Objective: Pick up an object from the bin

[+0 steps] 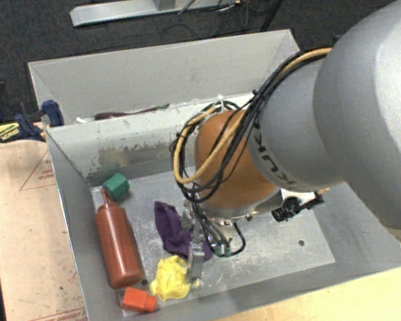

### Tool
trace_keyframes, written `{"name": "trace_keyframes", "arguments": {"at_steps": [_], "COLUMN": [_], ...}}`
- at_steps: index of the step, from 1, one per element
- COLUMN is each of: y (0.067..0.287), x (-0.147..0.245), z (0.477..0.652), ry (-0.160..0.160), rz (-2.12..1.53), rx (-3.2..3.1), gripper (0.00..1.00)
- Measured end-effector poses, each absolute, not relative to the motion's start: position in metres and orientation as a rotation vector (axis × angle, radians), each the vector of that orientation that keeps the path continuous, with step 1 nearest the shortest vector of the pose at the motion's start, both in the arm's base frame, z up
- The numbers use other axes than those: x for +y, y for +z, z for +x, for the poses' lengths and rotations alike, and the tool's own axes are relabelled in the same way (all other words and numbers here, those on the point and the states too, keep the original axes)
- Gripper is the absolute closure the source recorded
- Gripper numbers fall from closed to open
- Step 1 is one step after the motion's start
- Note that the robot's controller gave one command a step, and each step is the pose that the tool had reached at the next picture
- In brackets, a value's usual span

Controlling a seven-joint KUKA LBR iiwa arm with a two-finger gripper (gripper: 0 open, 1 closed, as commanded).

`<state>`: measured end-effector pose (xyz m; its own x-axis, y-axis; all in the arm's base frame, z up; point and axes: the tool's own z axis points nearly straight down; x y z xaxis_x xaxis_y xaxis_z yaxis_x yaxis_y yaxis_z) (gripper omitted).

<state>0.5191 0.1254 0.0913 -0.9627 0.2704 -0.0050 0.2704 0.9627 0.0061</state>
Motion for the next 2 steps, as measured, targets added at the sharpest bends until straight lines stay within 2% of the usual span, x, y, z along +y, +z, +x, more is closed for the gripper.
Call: {"name": "trace_keyframes", "arguments": {"at_steps": [1,2], "y": [0.0707,0.0707], "x": [0.1331,0.1331], "z": [0.5277,0.5277], "ry": [0.008,0.008], "rz": [0.67,0.671], "rx": [3.065,3.065], "gripper": [1.0,1.0]}}
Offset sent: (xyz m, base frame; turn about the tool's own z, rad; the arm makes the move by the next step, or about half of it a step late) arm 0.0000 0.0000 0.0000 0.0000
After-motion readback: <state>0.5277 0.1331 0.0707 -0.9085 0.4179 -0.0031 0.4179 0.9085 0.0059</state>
